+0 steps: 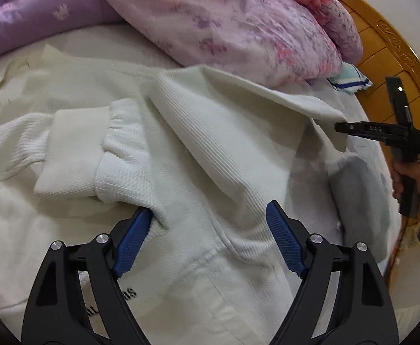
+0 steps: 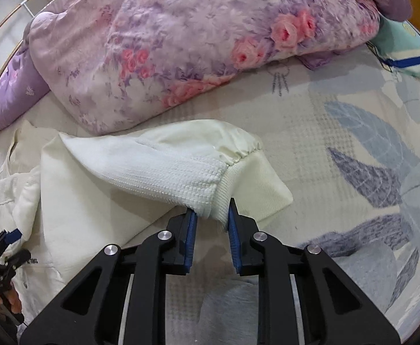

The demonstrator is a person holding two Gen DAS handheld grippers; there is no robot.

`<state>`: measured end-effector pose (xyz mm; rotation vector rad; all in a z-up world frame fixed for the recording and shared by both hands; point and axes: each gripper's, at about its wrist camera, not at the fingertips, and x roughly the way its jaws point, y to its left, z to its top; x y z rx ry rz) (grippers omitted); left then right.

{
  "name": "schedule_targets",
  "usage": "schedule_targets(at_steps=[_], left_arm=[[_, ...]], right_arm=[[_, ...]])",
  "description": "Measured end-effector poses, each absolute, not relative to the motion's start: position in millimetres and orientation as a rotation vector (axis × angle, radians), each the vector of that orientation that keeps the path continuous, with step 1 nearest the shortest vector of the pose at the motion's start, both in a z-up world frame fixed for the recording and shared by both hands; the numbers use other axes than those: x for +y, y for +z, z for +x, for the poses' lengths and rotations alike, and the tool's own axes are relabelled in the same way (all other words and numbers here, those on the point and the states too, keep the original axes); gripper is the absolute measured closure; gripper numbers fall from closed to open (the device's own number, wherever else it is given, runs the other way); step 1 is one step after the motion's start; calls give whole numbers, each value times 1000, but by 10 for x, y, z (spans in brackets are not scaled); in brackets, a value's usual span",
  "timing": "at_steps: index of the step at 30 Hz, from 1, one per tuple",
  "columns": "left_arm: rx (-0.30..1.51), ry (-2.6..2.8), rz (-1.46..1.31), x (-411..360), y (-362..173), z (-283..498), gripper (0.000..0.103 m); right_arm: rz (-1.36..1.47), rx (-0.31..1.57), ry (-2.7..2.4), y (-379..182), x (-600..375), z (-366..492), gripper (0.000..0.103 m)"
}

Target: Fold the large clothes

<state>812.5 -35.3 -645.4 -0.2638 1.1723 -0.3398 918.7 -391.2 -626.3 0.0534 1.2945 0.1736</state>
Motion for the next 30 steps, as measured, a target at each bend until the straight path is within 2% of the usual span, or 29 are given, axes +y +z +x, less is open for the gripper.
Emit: schedule_targets(at_steps=[4,7,10,11,12,13,14,15,17,21,23,24,25,26,27,28,30], left_arm=[[1118,-233,-326,-103,-6344,8022,21],[1061,-180,-540,313,-6289,8019,20],[1157,-82,-725,569,-6607,8231,20],[1202,-52,-737,585,-6762,8313,23],[1225,-28,-716,561,-6829,8363,34],[1233,-10,-691,530,-6859,8404,38],[1224,16,-660,498,-6857,8446,47],[1204,18,-647,467,-6841,8469,74],[1159,14,-543,345,-6677,8497,94],[1024,-189,-307,-206,-6224,8449,94],[1024,-268,-226,-469,-6136,8387,93],[1038,-280,-184,-589,-6146,8347,87],[1051,-289,-183,-629,-6180,8312,79],[1078,-320,-225,-637,-6241,8278,50],[1084,-331,-255,-627,-6281,8265,42],[1068,-325,-288,-579,-6288,8210,40],[1039,-314,-334,-429,-6265,8074,24]], right_arm=[[96,1304,182,-6310,-3960,9214,84],[106,1304,190,-6329,-3967,9247,84],[110,1302,195,-6350,-3963,9260,84],[115,1301,195,-6355,-3963,9260,84],[117,1299,194,-6369,-3963,9264,84],[120,1298,194,-6374,-3968,9262,84],[125,1297,196,-6381,-3974,9259,84],[127,1296,196,-6384,-3981,9256,84],[128,1295,195,-6395,-3992,9254,84],[133,1297,199,-6386,-4016,9247,84],[140,1296,197,-6365,-4030,9249,84],[145,1293,197,-6347,-4033,9250,84],[154,1281,195,-6306,-4039,9245,84],[166,1264,194,-6245,-4048,9235,84],[185,1249,197,-6176,-4058,9223,84],[205,1230,198,-6095,-4072,9208,84],[235,1193,196,-5927,-4101,9182,85]])
